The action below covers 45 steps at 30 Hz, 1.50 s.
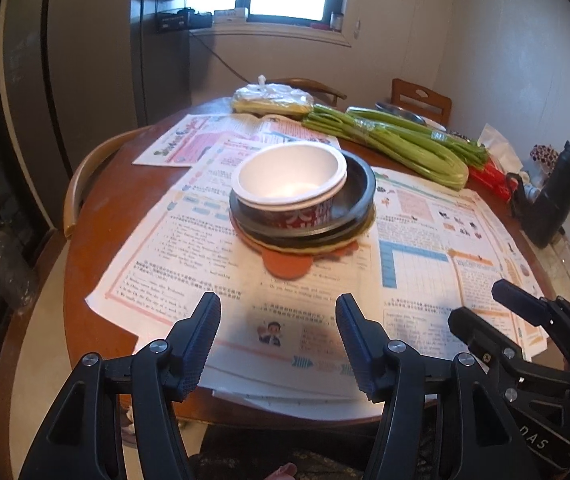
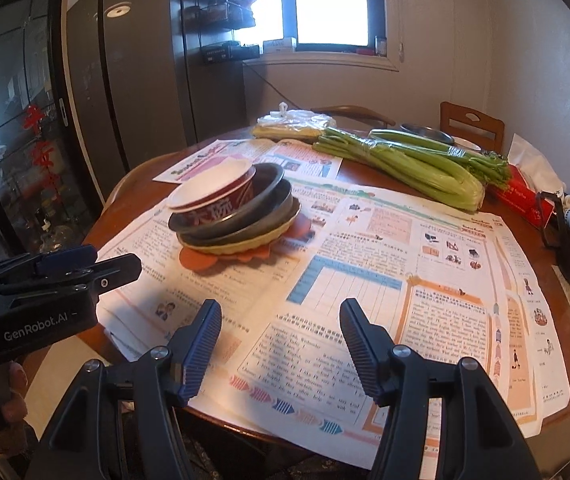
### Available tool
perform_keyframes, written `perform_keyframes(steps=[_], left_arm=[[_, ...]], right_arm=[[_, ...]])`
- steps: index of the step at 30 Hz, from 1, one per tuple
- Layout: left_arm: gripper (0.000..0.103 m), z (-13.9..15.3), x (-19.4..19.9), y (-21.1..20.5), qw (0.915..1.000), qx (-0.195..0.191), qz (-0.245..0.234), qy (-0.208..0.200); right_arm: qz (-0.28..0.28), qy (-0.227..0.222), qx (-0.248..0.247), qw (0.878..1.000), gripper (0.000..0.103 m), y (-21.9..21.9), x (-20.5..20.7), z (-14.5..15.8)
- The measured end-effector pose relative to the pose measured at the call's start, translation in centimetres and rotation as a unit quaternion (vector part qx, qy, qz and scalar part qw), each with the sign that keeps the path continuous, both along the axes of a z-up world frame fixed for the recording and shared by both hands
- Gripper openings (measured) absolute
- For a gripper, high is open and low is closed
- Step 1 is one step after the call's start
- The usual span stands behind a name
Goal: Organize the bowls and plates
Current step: 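Withdraw the left gripper up and away from the stack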
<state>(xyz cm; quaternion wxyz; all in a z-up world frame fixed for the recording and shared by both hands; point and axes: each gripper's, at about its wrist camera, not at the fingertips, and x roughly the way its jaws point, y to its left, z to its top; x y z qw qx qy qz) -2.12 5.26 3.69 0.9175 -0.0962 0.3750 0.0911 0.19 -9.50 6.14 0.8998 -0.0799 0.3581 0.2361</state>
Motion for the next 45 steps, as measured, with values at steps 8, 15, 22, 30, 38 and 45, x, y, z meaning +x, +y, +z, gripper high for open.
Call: perform_keyframes(steps=[8,15,22,30,38,45], left_arm=[[0.062,-0.4,-0.3,-0.4,1.0000,0.003,-0.004,0.008],[0.062,-0.5,-0.4,-0.7,0.9999,0.003,-0.011,0.008],[0.062,-0.4,-0.6,-0.8,0.9999,0.000,-0.012,0.004],[0.062,-0.6,-0.6,-0.8,0.9999,0.000,-0.015,0.008],[0.062,-0.6,-0.7,-0.9,0.9998,0.004,-0.017,0.007],[0.062,-0.9,-0.5,-0.9,0.9998,0.006,-0.015,0.013]], right_arm=[[-0.013,0.008,0.007,1.000,0.061,-0.8,-0.8,-0.5],[-0.013,0.014,0.001,1.000,0.061,-0.8,-0.8,-0.6],[-0.015,0.015,0.007,1.000,0.061,-1.0,-1.0,-0.7],[-0.015,0.015,0.007,1.000,0.061,-1.1,-1.1,-0.7],[-0.015,0.017,0.010,1.000,0.061,-1.2,-1.2,-0.7],[-0.010,0.026,0.001,1.000,0.061,-0.9,-1.1,-1.2]])
